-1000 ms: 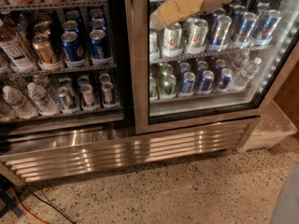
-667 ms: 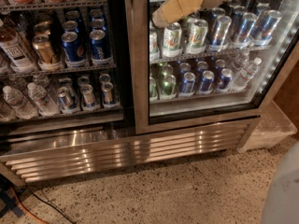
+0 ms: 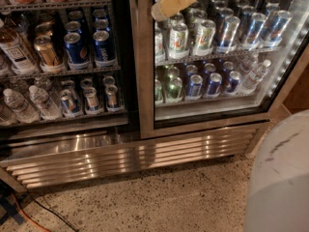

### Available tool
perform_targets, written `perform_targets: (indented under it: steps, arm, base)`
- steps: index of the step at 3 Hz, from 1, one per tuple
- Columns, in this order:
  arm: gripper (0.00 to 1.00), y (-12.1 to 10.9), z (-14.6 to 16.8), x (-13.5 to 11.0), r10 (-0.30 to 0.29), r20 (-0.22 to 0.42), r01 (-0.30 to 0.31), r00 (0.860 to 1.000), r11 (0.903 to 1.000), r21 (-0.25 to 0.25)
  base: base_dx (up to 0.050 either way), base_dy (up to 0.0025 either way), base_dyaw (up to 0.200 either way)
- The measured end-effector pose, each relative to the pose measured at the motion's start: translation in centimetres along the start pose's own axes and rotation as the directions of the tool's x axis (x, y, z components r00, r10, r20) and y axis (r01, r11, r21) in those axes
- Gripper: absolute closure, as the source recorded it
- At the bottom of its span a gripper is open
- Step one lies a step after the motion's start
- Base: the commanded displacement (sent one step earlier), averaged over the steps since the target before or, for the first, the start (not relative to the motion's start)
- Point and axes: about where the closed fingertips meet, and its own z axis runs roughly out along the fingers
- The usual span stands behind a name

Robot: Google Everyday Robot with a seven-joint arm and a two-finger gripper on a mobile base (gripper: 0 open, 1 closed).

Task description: Open right fridge door

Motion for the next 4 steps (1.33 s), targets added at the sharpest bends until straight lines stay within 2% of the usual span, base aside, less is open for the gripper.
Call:
perform_targets:
  steps: [1, 3, 4]
  arm:
    - [0.00, -0.9, 1.3, -1.0, -0.060, 0.019, 0.060, 0.998, 0.9981, -0.017]
    - [0.00, -2.1, 3.2, -1.6, -0.099, 0.040, 0.099, 0.994, 0.9951, -0.005]
    - [0.00, -1.8, 4.1, -2.0, -0.111, 0.054, 0.113, 0.992, 0.9929, -0.037]
  base:
    - [0.000, 0.00000, 0.000]
    - [0.000, 0.00000, 0.000]
    - [0.000, 0.00000, 0.000]
